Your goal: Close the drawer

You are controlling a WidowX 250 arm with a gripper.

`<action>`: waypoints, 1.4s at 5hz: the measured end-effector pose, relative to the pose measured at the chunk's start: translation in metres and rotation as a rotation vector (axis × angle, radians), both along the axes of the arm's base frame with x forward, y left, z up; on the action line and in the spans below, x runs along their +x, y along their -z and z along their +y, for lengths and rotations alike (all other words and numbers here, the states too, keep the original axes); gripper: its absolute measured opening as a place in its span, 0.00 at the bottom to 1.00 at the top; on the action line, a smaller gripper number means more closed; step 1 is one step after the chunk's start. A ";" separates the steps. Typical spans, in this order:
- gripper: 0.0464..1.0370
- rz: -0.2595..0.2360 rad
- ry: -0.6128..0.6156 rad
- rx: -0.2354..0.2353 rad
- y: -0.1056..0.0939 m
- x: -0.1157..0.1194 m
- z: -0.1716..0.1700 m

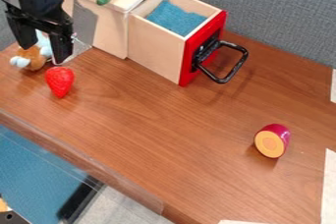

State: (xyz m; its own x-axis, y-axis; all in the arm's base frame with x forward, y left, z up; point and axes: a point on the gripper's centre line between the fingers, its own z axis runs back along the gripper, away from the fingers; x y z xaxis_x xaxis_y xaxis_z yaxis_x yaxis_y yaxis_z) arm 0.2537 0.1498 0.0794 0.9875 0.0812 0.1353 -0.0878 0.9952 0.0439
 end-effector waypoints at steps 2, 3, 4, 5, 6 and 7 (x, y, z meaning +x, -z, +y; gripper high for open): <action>0.96 0.023 0.093 -0.015 0.008 0.012 -0.048; 0.96 0.011 0.141 -0.016 0.004 0.024 -0.086; 0.96 -0.031 0.223 -0.024 -0.002 0.045 -0.142; 0.96 -0.071 0.248 -0.039 -0.007 0.071 -0.183; 0.96 -0.104 0.273 -0.062 -0.006 0.099 -0.216; 0.96 -0.134 0.257 -0.057 -0.003 0.127 -0.228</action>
State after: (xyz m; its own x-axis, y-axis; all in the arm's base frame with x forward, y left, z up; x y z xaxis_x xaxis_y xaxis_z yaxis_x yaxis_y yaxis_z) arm 0.3805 -0.0783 0.0828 0.9504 -0.1579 0.2681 0.1661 0.9861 -0.0079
